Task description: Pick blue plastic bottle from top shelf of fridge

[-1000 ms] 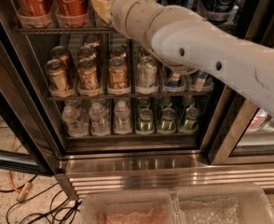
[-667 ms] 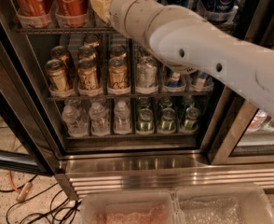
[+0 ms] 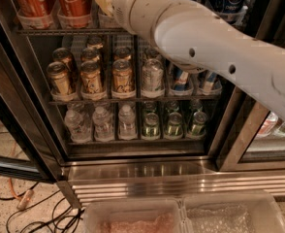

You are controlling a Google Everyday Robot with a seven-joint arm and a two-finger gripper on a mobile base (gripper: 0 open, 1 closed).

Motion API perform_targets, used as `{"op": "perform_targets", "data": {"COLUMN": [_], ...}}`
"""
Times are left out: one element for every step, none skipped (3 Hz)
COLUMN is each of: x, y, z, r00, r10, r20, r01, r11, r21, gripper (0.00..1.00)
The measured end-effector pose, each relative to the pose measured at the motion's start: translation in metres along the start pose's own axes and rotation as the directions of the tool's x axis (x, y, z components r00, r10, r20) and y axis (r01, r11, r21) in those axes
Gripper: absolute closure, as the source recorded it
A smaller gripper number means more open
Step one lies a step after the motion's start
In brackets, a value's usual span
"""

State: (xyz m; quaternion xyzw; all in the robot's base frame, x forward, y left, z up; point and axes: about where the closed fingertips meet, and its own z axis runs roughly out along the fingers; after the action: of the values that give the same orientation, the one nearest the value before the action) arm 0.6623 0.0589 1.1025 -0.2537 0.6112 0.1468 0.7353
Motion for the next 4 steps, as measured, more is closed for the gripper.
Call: {"op": "perform_targets", "data": {"x": [-0.011, -0.017, -0.018, -0.021], "y": [0.001, 0.003, 0.007, 0.013], "z": [-0.003, -0.003, -0.006, -0.015], "r00": [1.0, 0.999, 0.998, 0.997], "r10": [-0.016, -0.028, -0.038, -0.055], "r20": [0.022, 0.041, 0.048, 0.047], "r01": [0.016, 0.028, 0.038, 0.056], "r11": [0.9999, 0.9996, 0.9992, 0.9981], "r21": [-0.006, -0.009, -0.015, -0.024], "gripper": [1.0, 1.0, 1.0, 1.0]}}
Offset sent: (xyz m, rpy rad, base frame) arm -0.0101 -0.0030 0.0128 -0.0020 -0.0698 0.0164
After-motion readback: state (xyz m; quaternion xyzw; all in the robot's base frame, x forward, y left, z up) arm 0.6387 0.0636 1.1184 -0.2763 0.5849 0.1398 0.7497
